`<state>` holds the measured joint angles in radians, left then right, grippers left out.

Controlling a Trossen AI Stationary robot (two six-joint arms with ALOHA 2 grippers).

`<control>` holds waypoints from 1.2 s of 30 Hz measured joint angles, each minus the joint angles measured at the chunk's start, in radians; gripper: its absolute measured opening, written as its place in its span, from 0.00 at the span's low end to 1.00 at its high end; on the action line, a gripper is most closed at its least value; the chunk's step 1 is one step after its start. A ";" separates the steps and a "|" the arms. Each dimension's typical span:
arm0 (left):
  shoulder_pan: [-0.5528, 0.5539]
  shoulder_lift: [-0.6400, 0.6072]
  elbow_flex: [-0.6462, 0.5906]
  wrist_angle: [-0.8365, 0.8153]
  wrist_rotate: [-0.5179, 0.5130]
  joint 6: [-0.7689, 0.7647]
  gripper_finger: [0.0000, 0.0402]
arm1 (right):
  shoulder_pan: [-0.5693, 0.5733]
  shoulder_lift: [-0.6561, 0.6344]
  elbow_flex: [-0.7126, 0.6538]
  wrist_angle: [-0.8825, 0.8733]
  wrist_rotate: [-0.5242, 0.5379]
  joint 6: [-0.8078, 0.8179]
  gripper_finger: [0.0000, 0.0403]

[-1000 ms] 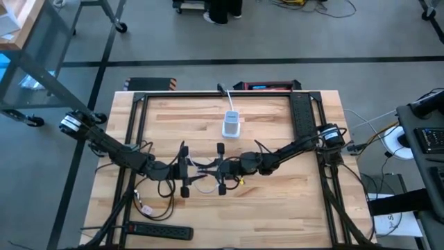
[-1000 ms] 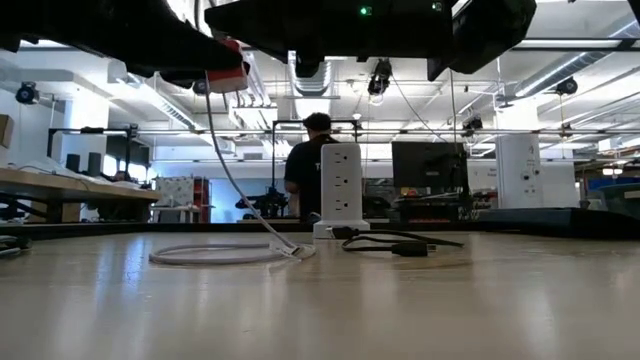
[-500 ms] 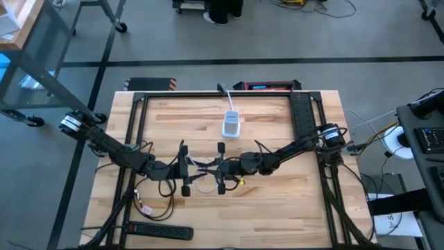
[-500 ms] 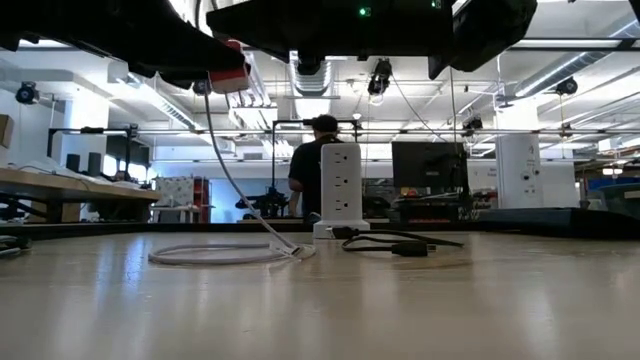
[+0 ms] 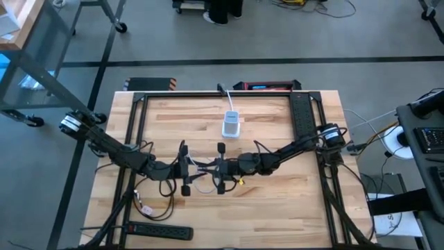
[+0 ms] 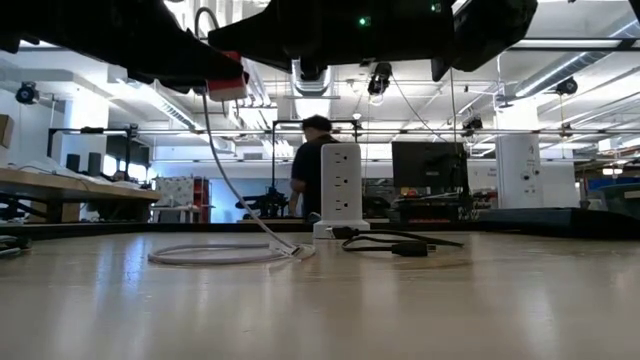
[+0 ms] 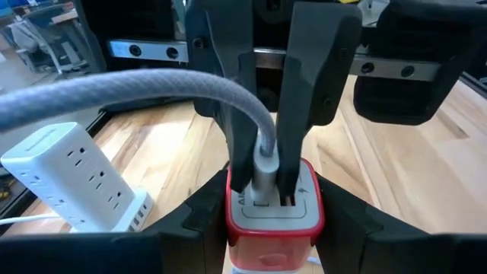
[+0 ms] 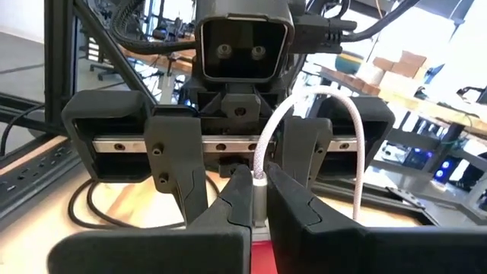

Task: Insert USB
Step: Insert the light purple charger cable into the orange charger adapter, then insert the orange charger adapter into the top black outlet extension

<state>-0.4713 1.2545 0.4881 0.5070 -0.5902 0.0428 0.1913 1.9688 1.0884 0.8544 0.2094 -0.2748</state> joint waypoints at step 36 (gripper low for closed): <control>0.114 0.051 -0.002 0.000 -0.196 -0.009 0.33 | -0.028 -0.150 0.175 -0.718 0.256 0.362 0.58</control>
<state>-0.3577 1.3051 0.4859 0.5075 -0.7866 0.0340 0.1630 1.8188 1.2630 0.1363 0.4659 0.0874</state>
